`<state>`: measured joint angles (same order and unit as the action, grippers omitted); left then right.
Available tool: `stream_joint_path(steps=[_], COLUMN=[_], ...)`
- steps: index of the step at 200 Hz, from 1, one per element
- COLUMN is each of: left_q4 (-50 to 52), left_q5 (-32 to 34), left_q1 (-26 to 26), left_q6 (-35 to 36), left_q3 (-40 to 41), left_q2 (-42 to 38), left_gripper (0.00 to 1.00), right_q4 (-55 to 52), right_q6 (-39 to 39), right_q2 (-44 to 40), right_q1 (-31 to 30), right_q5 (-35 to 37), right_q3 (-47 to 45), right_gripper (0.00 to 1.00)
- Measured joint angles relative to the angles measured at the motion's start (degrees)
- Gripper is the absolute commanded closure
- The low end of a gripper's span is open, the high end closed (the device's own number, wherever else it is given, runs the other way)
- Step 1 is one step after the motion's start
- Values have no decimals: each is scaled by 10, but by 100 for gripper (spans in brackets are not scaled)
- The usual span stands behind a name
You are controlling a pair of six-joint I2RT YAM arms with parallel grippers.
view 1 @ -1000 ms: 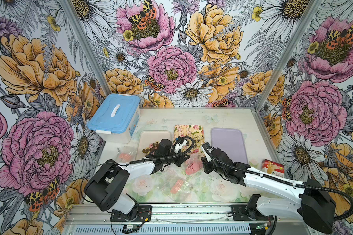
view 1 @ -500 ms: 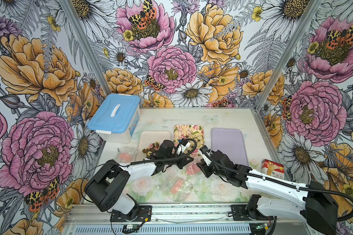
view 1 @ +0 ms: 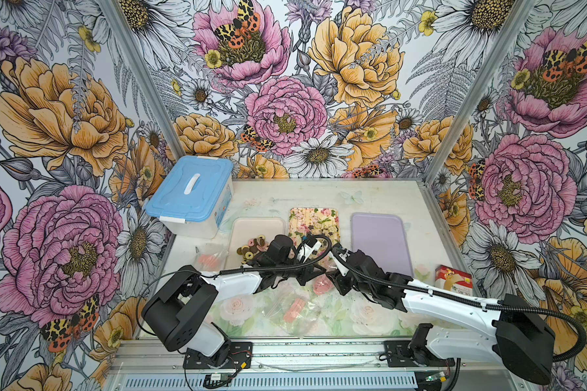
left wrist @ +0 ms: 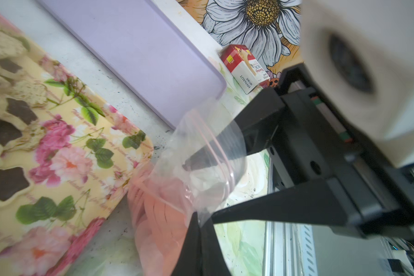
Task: Pour cookies out of the ziploc bag
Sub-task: Open the ziploc bag at the center of the board.
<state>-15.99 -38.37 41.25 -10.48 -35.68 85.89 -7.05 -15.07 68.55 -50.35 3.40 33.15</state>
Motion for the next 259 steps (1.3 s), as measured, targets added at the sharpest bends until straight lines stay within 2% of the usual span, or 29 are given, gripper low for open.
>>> stream_joint_path(steps=[31,60,76,123,176,259], left_q4=[0,0,0,-5,3,21], left_q5=[-1,5,15,22,36,76], left_q1=[2,-2,-8,-17,-37,-40], left_q6=[4,5,5,4,-21,-38], left_q3=[0,0,0,0,-19,-29], left_q2=[1,1,1,-7,2,2], left_gripper=[100,100,100,100,100,100], right_q4=[2,3,2,7,36,41], right_q6=[8,10,12,11,-4,-35], right_q2=[5,-1,-11,-31,-31,-33], right_q1=[0,-1,-2,-2,1,22], right_q5=[0,-7,-12,-10,32,35], right_q3=[0,0,0,-7,-5,-3], right_gripper=[72,93,100,100,100,100])
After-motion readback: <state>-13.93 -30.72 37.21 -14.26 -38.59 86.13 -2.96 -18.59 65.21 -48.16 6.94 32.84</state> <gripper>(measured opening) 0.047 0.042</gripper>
